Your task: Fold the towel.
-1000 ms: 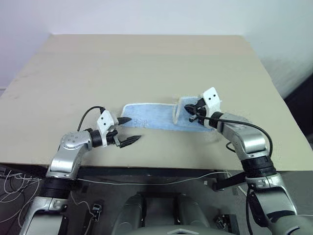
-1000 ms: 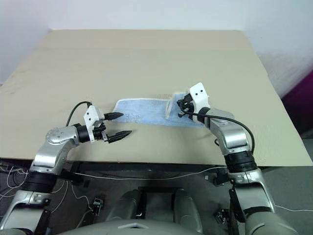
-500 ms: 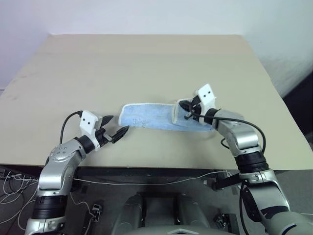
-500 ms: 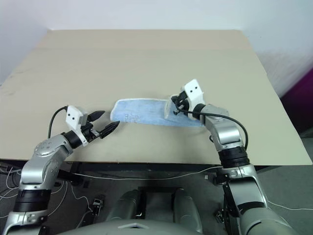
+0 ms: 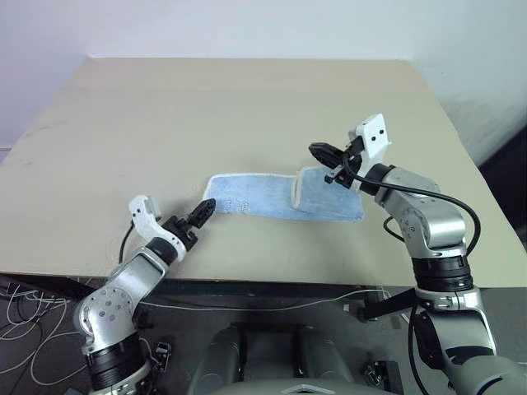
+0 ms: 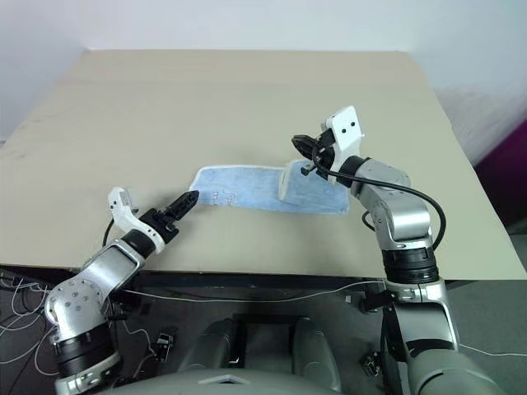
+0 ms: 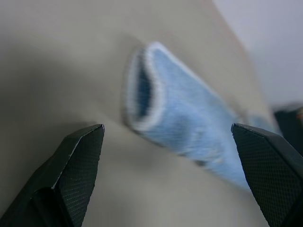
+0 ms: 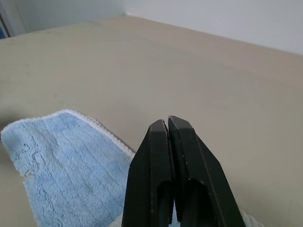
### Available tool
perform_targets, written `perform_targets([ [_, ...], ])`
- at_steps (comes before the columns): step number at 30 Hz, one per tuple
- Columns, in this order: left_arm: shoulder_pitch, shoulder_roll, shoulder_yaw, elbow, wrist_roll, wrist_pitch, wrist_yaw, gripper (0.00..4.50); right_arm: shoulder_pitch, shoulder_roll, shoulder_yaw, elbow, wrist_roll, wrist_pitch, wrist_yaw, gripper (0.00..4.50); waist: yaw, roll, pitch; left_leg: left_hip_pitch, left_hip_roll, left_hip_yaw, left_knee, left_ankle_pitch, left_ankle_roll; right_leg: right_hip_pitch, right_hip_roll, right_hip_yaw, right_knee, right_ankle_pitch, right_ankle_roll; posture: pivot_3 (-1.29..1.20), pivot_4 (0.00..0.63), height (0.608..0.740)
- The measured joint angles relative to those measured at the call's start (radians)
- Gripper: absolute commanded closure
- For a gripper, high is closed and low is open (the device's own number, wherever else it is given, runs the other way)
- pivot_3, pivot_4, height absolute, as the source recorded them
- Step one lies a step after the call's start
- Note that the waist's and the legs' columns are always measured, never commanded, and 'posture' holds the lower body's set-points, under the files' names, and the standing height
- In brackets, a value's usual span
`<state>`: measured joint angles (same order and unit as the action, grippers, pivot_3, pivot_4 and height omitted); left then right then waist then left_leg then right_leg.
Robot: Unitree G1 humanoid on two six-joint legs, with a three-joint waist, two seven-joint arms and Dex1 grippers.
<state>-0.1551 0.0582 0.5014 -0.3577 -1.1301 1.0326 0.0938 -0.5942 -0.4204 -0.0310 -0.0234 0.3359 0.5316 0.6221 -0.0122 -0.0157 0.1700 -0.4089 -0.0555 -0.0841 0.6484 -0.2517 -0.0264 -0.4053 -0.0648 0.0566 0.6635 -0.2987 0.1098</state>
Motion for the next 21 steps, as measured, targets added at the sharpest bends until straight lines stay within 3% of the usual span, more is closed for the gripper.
perform_targets([
  [6,-0.048,-0.044,0.005,0.088,-0.260,-0.014,0.234,0.00,-0.005,0.000,-0.001,0.004,0.000,-0.003,0.000,4.40,0.000,0.000,0.000,0.000,0.000,0.000,0.000,0.000,0.000,0.000,0.001,0.000,0.000,0.000,0.000,0.00,0.150,0.740],
  [16,-0.134,-0.048,-0.021,0.233,-0.386,-0.128,0.370,0.00,-0.002,-0.003,-0.021,0.004,0.000,-0.005,-0.020,4.40,0.005,0.000,0.000,0.000,-0.001,0.000,0.000,0.001,-0.001,0.001,0.001,0.000,0.000,0.000,0.000,0.00,0.150,0.740],
  [19,-0.135,-0.048,-0.030,0.250,-0.395,-0.157,0.376,0.60,0.005,-0.003,-0.024,-0.004,0.000,-0.005,-0.028,4.42,0.004,0.000,0.000,0.000,-0.001,0.000,0.000,0.001,-0.001,0.001,0.001,0.000,0.000,0.000,0.000,0.00,0.150,0.740],
  [21,-0.135,-0.048,-0.037,0.267,-0.396,-0.183,0.379,1.28,0.009,-0.003,-0.025,-0.013,0.001,-0.005,-0.033,4.42,0.004,0.000,0.000,0.000,-0.001,0.000,0.000,0.001,-0.001,0.001,0.001,0.000,0.000,0.000,0.000,0.00,0.150,0.740],
])
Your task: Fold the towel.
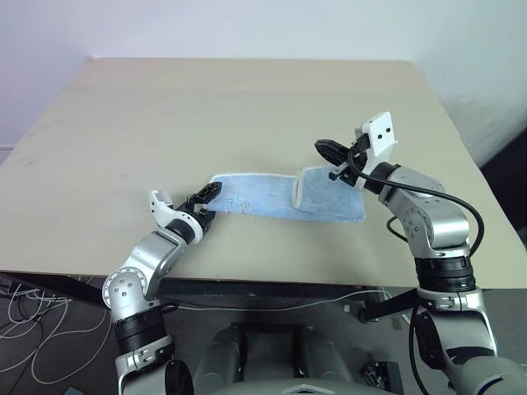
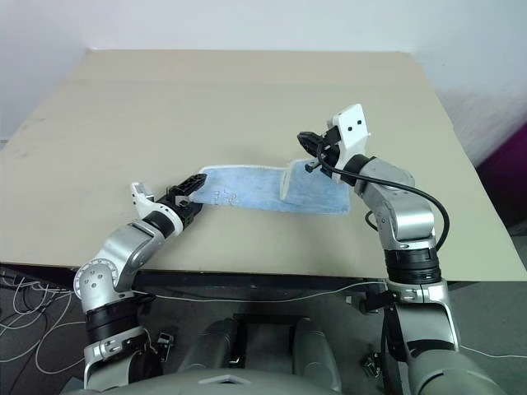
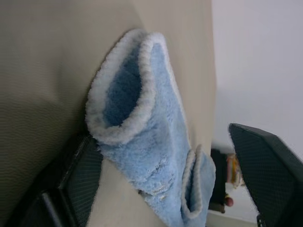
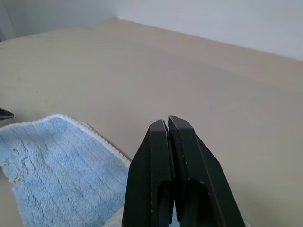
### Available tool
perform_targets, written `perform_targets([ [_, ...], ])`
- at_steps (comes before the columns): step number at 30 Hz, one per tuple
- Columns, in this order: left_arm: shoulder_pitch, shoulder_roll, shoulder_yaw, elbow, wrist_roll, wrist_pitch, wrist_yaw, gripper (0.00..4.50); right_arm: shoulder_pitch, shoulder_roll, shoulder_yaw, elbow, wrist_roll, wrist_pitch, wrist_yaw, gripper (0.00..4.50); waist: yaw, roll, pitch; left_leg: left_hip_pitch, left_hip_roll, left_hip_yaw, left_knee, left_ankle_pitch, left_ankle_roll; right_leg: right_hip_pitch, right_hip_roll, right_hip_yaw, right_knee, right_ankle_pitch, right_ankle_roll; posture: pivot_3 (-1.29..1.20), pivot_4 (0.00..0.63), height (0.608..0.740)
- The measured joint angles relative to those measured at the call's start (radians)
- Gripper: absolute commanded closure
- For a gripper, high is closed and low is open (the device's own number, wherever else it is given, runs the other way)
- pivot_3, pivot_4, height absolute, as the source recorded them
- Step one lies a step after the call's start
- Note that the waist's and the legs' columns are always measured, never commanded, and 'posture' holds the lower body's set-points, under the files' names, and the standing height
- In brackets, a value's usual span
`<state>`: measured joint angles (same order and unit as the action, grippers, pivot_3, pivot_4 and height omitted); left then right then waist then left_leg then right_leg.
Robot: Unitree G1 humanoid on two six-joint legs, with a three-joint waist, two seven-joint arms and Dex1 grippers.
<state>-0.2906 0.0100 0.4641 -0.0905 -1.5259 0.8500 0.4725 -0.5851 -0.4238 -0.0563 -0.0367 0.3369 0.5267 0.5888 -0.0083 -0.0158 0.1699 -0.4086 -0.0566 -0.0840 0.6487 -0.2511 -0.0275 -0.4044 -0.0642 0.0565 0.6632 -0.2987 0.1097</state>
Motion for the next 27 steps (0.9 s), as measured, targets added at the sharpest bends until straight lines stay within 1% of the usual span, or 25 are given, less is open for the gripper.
perform_targets([
  [9,0.000,0.009,-0.024,0.009,-0.011,-0.050,0.009,4.36,0.001,0.000,-0.008,-0.009,0.001,0.000,-0.015,4.42,-0.002,0.000,0.000,0.000,0.000,0.000,0.000,0.000,0.000,0.000,0.000,0.000,0.000,0.000,0.000,0.00,0.150,0.740],
  [10,0.000,0.010,-0.026,0.009,-0.012,-0.053,0.010,4.44,0.001,0.000,-0.008,-0.009,0.001,0.000,-0.015,4.42,-0.002,0.000,0.000,0.000,0.000,0.000,0.000,0.000,0.000,0.000,0.000,0.000,0.000,0.000,0.000,0.00,0.150,0.740],
  [14,0.000,0.028,-0.028,0.009,-0.013,-0.073,0.001,4.44,0.011,0.002,-0.008,-0.010,0.001,0.000,-0.018,4.42,-0.002,0.000,0.000,0.000,0.000,0.000,0.000,0.000,0.000,0.000,0.000,0.000,0.000,0.000,0.000,0.00,0.150,0.740],
  [18,-0.001,0.076,-0.022,0.010,-0.012,-0.095,-0.037,4.44,0.021,0.002,-0.008,-0.010,0.001,0.000,-0.022,4.42,-0.004,0.000,0.000,0.000,0.000,0.000,-0.001,0.000,0.000,-0.001,0.000,0.000,0.000,0.000,0.000,0.00,0.150,0.740],
  [22,-0.002,0.156,0.016,0.016,-0.012,-0.127,-0.093,4.44,0.027,0.002,-0.008,-0.019,0.001,0.000,-0.024,4.42,-0.006,0.000,0.000,0.000,0.001,0.000,-0.001,0.000,0.000,-0.001,0.001,0.000,0.000,0.000,0.000,0.00,0.150,0.740],
  [27,-0.002,0.294,0.064,0.053,0.010,-0.138,-0.191,4.44,0.050,-0.008,-0.011,-0.021,0.000,0.001,-0.030,4.42,-0.003,0.000,0.000,0.000,0.000,0.000,-0.001,0.000,0.000,-0.001,0.000,0.000,-0.001,0.000,0.000,0.00,0.150,0.740],
])
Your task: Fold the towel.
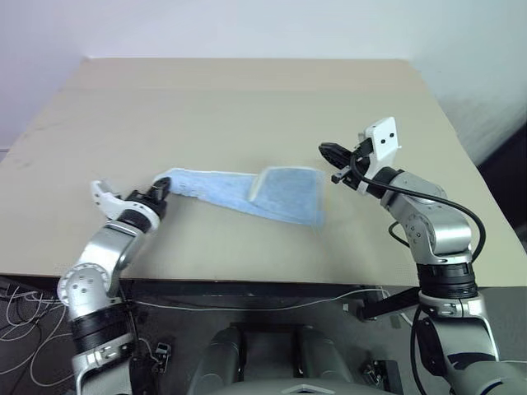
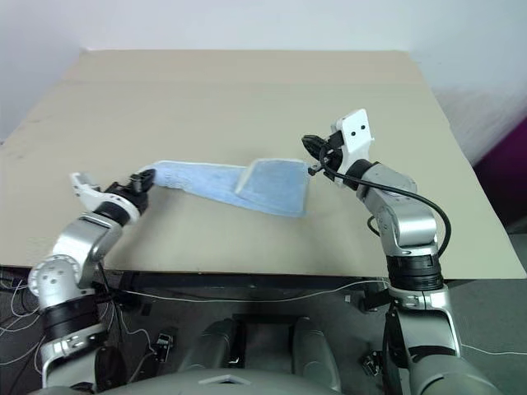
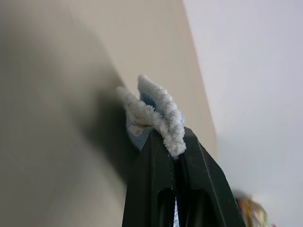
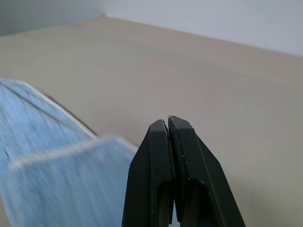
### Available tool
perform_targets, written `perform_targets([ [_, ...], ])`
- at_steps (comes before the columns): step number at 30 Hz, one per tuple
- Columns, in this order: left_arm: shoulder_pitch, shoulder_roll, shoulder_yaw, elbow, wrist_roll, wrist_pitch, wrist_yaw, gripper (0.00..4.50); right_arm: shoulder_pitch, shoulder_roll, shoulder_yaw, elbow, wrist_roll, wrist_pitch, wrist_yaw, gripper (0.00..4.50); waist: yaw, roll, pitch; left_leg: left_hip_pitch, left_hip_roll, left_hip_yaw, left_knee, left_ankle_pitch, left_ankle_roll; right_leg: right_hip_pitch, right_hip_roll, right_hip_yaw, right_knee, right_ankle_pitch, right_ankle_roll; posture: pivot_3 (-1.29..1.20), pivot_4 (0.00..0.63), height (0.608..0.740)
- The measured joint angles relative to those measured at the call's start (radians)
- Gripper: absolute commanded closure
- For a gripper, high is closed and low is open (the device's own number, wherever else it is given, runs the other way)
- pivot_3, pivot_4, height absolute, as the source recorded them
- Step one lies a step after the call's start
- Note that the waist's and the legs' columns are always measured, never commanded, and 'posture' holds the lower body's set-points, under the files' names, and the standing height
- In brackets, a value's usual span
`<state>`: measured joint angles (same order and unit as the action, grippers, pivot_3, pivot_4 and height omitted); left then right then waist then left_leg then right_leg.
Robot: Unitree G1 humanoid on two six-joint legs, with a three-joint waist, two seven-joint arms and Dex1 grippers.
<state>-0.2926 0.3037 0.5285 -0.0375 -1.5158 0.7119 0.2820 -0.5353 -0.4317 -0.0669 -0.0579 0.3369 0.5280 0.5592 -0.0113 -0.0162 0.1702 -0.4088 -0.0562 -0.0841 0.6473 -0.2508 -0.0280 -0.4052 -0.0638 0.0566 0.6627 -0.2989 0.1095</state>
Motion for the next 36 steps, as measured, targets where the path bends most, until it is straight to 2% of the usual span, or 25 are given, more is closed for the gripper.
perform_targets([
  [4,-0.022,0.120,-0.059,-0.025,0.104,0.032,-0.145,4.44,0.046,-0.024,-0.020,0.000,-0.003,0.008,-0.013,4.42,0.004,0.000,0.000,0.000,-0.001,0.000,0.000,0.000,0.000,0.001,-0.001,-0.001,-0.001,0.000,0.000,0.00,0.150,0.740],
  [7,-0.059,0.173,-0.199,-0.107,0.210,0.070,-0.294,4.44,0.066,-0.029,-0.031,0.000,-0.004,0.011,-0.025,4.42,0.002,0.000,0.000,0.000,-0.001,0.000,-0.001,0.000,0.000,0.001,-0.001,-0.001,-0.001,0.000,0.000,0.00,0.150,0.740],
  [11,-0.125,0.170,-0.410,-0.177,0.338,0.096,-0.493,4.44,0.082,-0.029,-0.040,0.001,-0.009,0.010,-0.045,4.42,-0.003,0.000,0.000,0.000,0.000,0.000,-0.002,0.000,0.000,0.000,0.000,0.000,-0.001,0.000,0.000,0.00,0.150,0.740],
  [15,-0.198,0.168,-0.563,-0.195,0.452,0.113,-0.644,4.44,0.095,-0.028,-0.042,0.002,-0.010,0.010,-0.061,4.42,-0.008,0.001,0.001,0.000,0.000,0.001,-0.002,0.000,0.000,0.000,0.000,0.001,-0.001,0.000,0.000,0.00,0.150,0.740],
  [23,-0.277,0.156,-0.832,-0.105,0.765,0.113,-0.797,4.44,0.116,-0.026,-0.047,-0.011,-0.009,0.011,-0.085,4.42,-0.003,0.001,0.001,0.000,0.000,0.001,-0.002,0.000,0.000,0.000,0.000,0.001,-0.001,0.000,0.000,0.00,0.150,0.740],
  [27,-0.277,0.121,-0.866,-0.068,0.859,0.103,-0.825,4.44,0.136,-0.026,-0.054,-0.026,-0.008,0.014,-0.093,4.42,-0.002,0.001,0.001,0.000,0.000,0.000,-0.002,0.000,0.000,0.000,0.000,0.000,-0.001,0.000,0.000,0.00,0.150,0.740],
  [33,-0.277,0.069,-0.853,-0.043,0.906,0.103,-0.846,4.44,0.139,-0.025,-0.054,-0.029,-0.008,0.019,-0.100,4.42,-0.003,0.001,0.001,0.000,0.000,0.000,-0.002,0.000,0.000,0.000,0.000,0.000,-0.001,0.000,0.000,0.00,0.150,0.740],
  [34,-0.277,0.061,-0.845,-0.042,0.909,0.105,-0.849,4.00,0.139,-0.025,-0.054,-0.030,-0.008,0.019,-0.100,4.42,-0.002,0.001,0.001,0.000,0.000,0.000,-0.002,0.000,0.000,0.000,0.000,0.000,-0.001,0.000,0.000,0.00,0.150,0.740],
  [36,-0.273,0.038,-0.813,-0.043,0.902,0.107,-0.858,3.45,0.139,-0.024,-0.054,-0.032,-0.008,0.019,-0.100,4.42,-0.002,0.001,0.001,0.000,0.000,0.000,-0.001,0.000,0.000,0.000,0.000,0.000,-0.001,0.000,0.000,0.00,0.150,0.740],
])
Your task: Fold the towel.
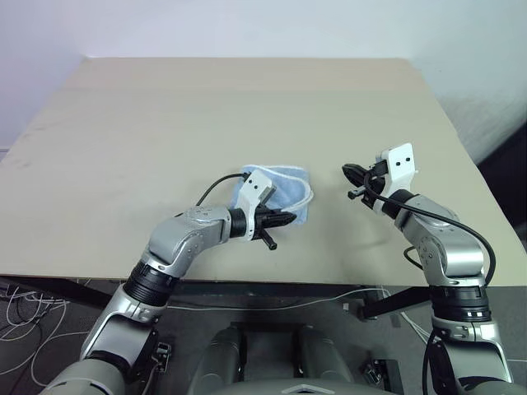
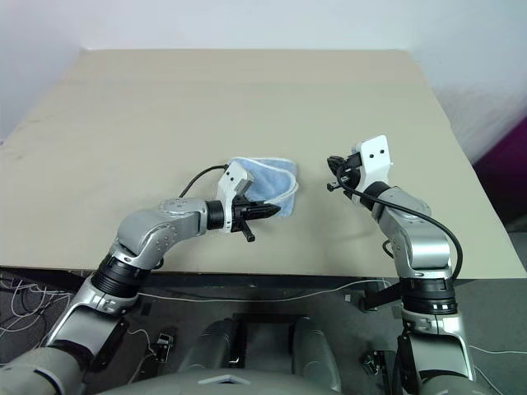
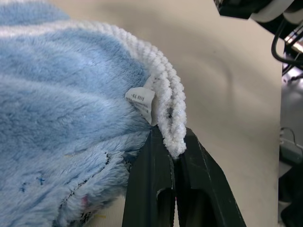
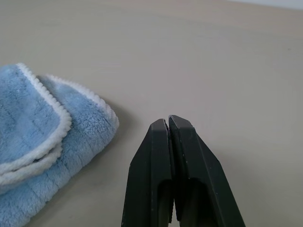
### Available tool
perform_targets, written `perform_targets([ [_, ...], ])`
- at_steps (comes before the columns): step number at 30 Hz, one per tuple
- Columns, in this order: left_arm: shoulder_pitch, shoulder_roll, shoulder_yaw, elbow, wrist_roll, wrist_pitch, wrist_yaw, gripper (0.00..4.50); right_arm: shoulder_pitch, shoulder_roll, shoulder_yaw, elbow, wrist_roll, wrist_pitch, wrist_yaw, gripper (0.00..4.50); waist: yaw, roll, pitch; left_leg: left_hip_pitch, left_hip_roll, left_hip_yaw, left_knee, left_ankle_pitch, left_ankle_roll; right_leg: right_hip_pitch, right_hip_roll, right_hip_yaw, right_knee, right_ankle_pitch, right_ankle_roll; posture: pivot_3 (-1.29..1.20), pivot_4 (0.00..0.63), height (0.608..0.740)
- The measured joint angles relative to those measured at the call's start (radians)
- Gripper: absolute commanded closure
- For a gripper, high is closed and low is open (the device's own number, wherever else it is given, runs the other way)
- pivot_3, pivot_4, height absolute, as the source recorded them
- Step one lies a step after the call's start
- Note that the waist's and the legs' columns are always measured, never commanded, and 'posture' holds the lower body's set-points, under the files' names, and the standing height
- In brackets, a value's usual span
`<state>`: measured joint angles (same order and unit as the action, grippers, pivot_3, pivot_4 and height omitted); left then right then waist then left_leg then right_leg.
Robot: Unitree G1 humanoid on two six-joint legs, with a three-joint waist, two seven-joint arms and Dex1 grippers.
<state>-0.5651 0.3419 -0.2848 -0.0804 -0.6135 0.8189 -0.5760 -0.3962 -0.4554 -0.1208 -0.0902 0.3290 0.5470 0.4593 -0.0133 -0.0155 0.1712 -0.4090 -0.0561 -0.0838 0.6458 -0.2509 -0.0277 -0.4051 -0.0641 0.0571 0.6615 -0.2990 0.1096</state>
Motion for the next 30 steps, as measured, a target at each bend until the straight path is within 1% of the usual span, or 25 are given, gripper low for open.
perform_targets([
  [2,0.005,-0.013,0.032,-0.001,-0.014,0.007,-0.012,2.86,0.000,0.000,0.000,-0.004,0.000,0.000,0.001,4.42,0.000,0.000,0.000,0.000,0.000,0.000,0.000,0.000,0.000,0.000,0.000,0.000,0.000,0.000,0.000,0.00,0.150,0.740],
  [4,0.007,-0.021,0.065,-0.010,-0.036,0.023,-0.024,2.17,0.000,0.000,0.000,-0.007,0.000,0.001,0.001,4.42,-0.001,0.000,0.000,0.000,0.000,0.000,0.000,0.000,0.000,0.000,0.000,0.000,0.000,0.000,0.000,0.00,0.150,0.740],
  [8,0.024,-0.013,0.113,-0.054,-0.085,0.066,-0.060,0.83,0.000,0.000,0.000,-0.012,0.001,0.009,0.009,4.42,-0.001,0.000,0.000,0.000,0.000,0.000,0.000,0.000,0.000,0.000,0.000,0.000,0.000,0.000,0.000,0.00,0.150,0.740],
  [12,0.041,-0.006,0.187,-0.089,-0.126,0.072,-0.065,0.80,0.001,0.000,0.000,-0.044,0.026,0.026,0.029,4.46,0.000,0.000,0.000,0.000,0.000,0.000,0.000,0.000,0.000,0.000,0.000,0.000,0.000,0.000,0.000,0.00,0.150,0.740],
  [15,0.037,-0.005,0.248,-0.056,-0.085,0.024,-0.010,1.45,0.002,0.004,0.005,-0.085,0.049,0.053,0.041,4.50,-0.001,0.000,0.000,0.000,0.000,0.000,0.000,0.000,0.000,0.000,0.000,0.000,0.000,0.000,0.000,0.00,0.150,0.740],
  [18,0.033,0.009,0.257,0.012,0.014,-0.063,0.019,2.41,0.002,0.032,0.030,-0.114,0.064,0.072,0.045,4.50,-0.001,0.000,0.000,0.000,0.000,0.000,0.000,0.000,0.000,0.000,0.000,0.000,0.000,0.000,0.000,0.00,0.150,0.740],
  [19,0.031,0.011,0.247,0.037,0.052,-0.100,0.020,2.83,0.002,0.046,0.045,-0.117,0.068,0.080,0.045,4.50,0.000,0.000,0.000,0.000,0.000,0.000,0.000,0.000,0.000,0.000,0.000,0.000,0.000,0.000,0.000,0.00,0.150,0.740],
  [23,0.015,0.001,0.193,0.125,0.166,-0.209,0.010,4.24,-0.014,0.091,0.111,-0.113,0.067,0.089,0.046,4.50,0.002,0.000,0.000,0.000,0.000,0.000,0.000,0.000,0.000,0.000,0.000,-0.001,0.000,0.000,0.000,0.00,0.150,0.740],
  [24,0.011,-0.004,0.184,0.145,0.183,-0.225,0.008,4.48,-0.022,0.097,0.122,-0.106,0.066,0.088,0.046,4.50,0.002,0.000,0.000,0.000,0.000,0.000,0.000,0.000,0.000,0.000,0.000,-0.001,0.000,0.000,0.000,0.00,0.150,0.740],
  [30,0.009,-0.017,0.120,0.258,0.292,-0.307,-0.019,4.48,-0.039,0.112,0.200,0.063,-0.008,0.071,0.047,4.50,0.000,0.000,0.000,0.000,0.000,0.000,0.000,0.000,0.000,-0.001,0.000,-0.001,0.000,0.000,0.000,0.00,0.150,0.740],
])
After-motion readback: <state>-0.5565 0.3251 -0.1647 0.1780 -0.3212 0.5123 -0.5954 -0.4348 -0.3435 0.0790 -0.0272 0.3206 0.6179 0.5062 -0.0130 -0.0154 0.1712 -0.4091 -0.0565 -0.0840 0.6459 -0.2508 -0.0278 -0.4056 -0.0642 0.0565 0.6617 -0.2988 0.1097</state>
